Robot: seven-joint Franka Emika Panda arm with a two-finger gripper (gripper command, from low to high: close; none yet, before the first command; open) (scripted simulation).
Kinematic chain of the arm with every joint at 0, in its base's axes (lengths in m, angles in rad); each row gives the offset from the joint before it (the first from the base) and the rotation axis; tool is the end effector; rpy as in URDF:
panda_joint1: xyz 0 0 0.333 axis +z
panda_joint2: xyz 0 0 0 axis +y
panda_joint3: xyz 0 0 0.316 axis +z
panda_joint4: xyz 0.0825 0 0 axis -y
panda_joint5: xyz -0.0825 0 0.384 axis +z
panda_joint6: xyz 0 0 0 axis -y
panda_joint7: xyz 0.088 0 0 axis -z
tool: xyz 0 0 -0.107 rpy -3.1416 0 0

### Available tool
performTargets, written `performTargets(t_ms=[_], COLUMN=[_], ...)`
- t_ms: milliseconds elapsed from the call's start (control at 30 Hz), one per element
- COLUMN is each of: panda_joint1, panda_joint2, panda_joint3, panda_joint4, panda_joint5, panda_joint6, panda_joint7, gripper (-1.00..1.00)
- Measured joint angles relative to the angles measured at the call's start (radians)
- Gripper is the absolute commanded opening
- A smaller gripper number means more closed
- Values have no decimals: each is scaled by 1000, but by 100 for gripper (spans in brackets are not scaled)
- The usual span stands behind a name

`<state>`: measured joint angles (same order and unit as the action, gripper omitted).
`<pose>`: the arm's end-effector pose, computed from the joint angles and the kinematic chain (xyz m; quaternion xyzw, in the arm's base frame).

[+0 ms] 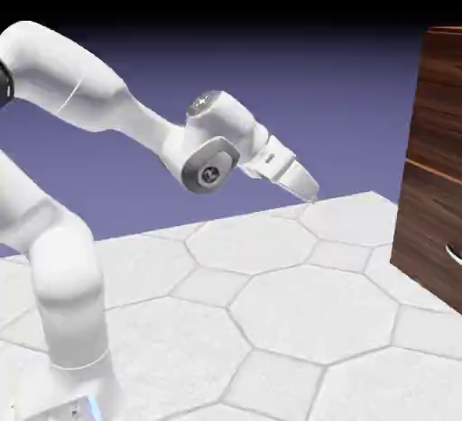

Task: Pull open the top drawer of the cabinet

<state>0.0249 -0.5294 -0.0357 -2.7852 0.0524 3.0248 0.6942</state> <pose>0.3988 -0.0084 0.4524 -0.8613 0.3425 -0.3456 0.1461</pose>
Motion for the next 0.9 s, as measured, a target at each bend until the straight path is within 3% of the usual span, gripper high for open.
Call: performTargets(t_ms=[900], panda_joint1=[290], panda_joint2=[909], panda_joint3=[-799], panda_joint4=[556], panda_joint5=[1174], panda_joint6=[-273], panda_joint7=[-1048], gripper=[100])
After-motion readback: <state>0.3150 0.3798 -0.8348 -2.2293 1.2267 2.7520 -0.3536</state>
